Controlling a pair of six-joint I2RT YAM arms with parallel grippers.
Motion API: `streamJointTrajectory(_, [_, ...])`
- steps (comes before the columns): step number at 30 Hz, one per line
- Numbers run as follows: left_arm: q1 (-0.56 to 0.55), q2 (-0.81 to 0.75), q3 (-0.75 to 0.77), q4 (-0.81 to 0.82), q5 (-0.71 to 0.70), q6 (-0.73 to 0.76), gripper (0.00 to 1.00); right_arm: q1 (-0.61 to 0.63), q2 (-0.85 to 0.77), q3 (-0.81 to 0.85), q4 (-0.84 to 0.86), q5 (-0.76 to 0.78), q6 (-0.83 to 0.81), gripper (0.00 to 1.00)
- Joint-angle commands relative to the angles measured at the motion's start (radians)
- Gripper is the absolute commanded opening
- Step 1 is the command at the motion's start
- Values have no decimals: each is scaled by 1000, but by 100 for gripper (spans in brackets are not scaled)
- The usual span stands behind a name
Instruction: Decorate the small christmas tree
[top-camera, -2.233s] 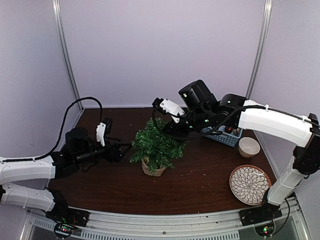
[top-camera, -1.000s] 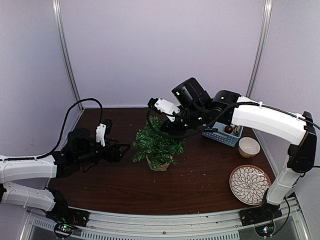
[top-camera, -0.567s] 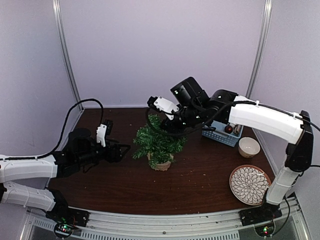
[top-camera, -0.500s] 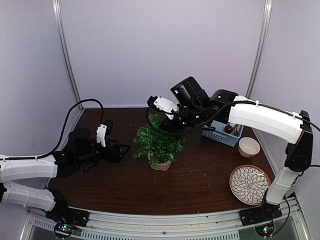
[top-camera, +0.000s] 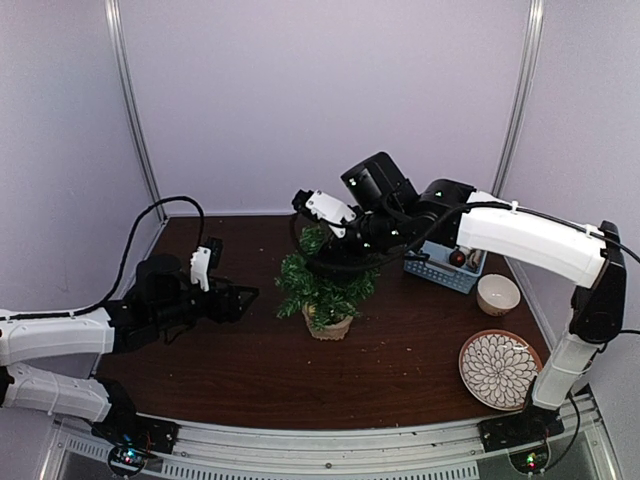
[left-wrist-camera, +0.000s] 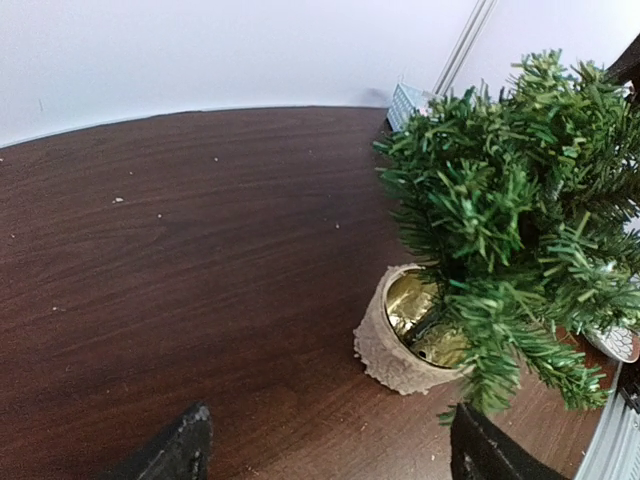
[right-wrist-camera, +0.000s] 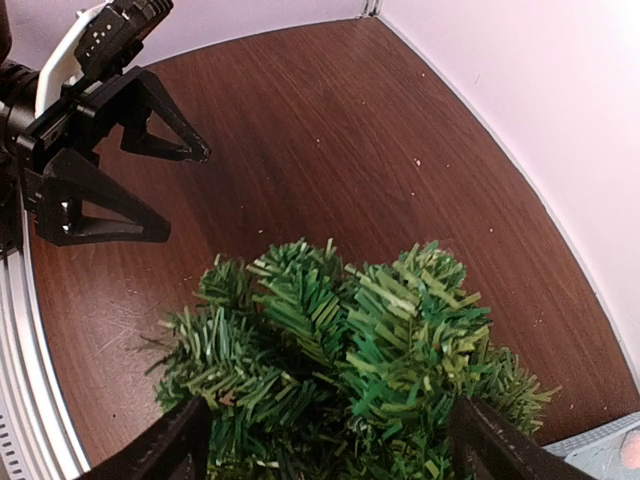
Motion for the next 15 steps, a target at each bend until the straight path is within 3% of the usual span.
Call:
streamJointTrajectory(1, [17,-8,38,6,-3,-12,83,-12,-54,-4,44,-8,21,88])
streamJointTrajectory(9, [27,-3,60,-12,6,-11,84,-92,-155,-54,88,-69,79,99])
streamJointTrajectory(15, [39,0,89,-46,12,-11,88,-318,-258,-164,167,-176,190,99])
